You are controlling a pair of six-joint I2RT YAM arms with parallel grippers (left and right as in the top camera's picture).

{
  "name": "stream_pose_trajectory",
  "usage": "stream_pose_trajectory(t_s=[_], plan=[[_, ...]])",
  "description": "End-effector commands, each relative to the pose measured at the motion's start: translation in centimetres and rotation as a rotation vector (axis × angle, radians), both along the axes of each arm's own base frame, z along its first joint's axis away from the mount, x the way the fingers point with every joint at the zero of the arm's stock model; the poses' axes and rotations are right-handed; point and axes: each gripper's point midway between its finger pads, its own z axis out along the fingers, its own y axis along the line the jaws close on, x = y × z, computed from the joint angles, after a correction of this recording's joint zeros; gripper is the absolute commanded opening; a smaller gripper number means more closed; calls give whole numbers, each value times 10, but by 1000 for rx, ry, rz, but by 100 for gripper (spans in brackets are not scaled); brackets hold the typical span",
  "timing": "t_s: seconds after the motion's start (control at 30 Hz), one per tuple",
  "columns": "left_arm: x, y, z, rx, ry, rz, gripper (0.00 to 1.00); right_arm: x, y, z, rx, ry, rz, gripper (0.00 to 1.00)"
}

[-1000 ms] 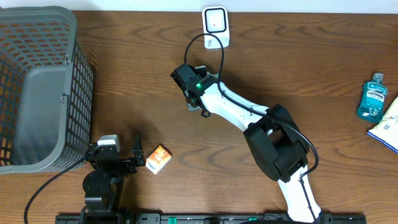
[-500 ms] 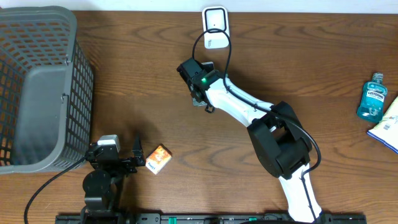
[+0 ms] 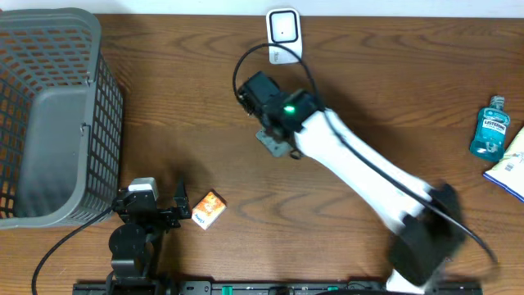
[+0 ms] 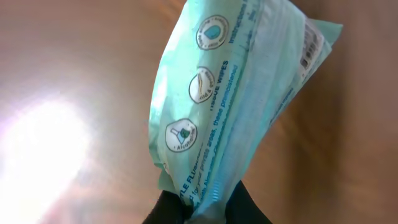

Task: Scan the item barcode
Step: 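Swing the wipes pack down and rotate it at table center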

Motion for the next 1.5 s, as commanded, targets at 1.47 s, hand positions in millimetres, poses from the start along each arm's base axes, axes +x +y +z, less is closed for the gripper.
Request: stream_pose_trajectory(t_s=[1.47], plan=[[0, 1, -12, 12, 27, 4, 98, -160, -43, 154, 381, -351, 1770, 1]])
